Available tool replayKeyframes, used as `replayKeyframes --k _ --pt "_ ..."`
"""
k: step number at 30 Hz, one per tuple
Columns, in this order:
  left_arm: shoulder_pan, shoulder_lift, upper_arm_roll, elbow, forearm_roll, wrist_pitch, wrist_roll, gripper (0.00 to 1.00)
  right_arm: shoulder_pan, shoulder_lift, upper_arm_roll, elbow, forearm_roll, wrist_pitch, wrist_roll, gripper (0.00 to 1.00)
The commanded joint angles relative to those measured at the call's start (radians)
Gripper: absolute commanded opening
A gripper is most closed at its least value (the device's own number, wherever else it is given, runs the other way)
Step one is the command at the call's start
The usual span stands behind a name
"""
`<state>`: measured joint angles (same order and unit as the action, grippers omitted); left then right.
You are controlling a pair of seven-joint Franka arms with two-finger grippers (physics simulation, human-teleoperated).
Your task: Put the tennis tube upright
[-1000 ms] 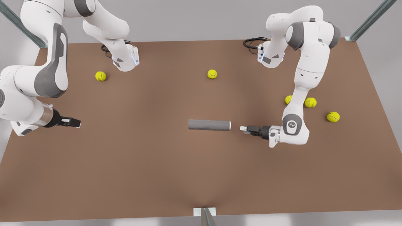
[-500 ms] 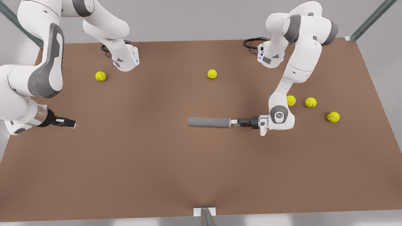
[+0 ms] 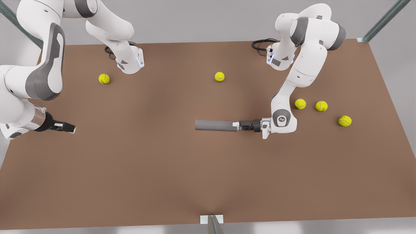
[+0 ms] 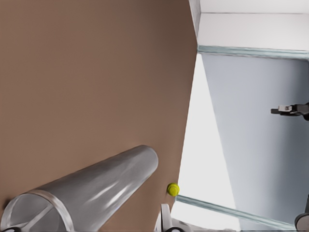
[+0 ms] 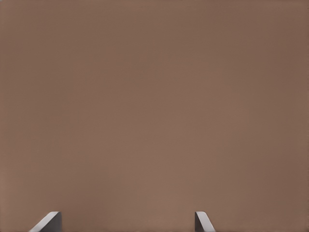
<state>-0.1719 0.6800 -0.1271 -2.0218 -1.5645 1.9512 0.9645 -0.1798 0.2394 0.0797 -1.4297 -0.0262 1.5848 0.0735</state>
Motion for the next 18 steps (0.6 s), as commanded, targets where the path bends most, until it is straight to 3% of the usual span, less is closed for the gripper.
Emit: replayKeyframes --k 1,3,18 --pt "0.000 0.001 0.000 0.000 -0.005 0.000 0.003 0.99 0.002 0.000 0.000 0.000 0.000 0.001 0.000 1.00" --pt "0.000 0.001 0.000 0.000 -0.005 0.000 0.010 0.86 0.003 0.000 0.000 -0.002 -0.001 -0.003 0.000 1.00" --pt "-0.012 0.016 -0.005 -0.003 -0.003 -0.002 0.069 0.64 0.010 0.014 0.000 -0.002 -0.001 -0.002 0.002 1.00"
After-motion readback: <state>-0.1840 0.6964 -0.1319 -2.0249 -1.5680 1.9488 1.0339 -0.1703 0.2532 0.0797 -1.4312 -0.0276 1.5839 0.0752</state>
